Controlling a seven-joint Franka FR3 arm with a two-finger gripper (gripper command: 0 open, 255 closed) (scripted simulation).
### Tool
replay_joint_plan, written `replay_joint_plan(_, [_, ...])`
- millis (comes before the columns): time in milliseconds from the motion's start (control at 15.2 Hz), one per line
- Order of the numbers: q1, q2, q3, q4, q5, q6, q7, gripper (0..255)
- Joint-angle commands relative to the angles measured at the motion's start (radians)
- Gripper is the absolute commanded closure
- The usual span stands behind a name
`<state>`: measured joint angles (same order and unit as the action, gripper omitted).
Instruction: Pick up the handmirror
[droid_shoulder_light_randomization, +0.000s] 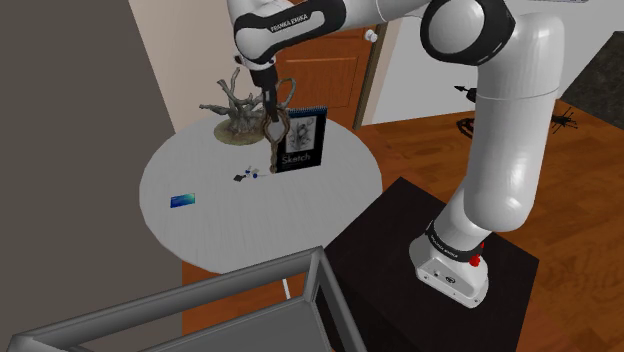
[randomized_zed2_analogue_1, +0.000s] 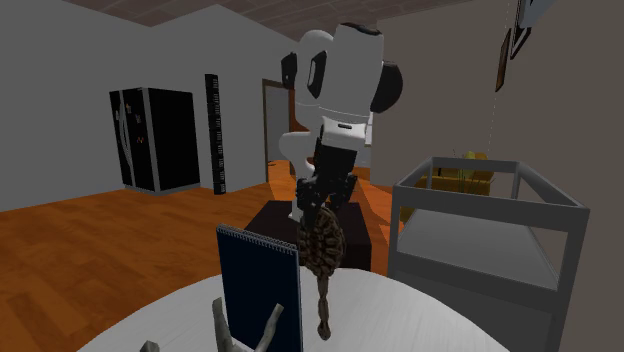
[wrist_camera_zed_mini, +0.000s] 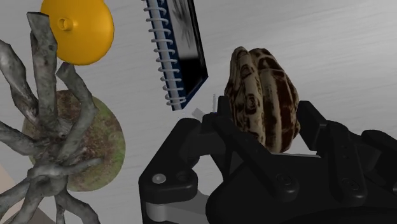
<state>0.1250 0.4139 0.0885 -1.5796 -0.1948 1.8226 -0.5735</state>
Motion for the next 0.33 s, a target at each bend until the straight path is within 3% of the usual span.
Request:
replay_joint_plan(0, [0.0,-0.007,0.0,0.019,0.002,-0.024,-0.005,255])
replay_joint_plan(264, [0.0,-0.013,0.001,0.037,0.003,-0.05,-0.009,255])
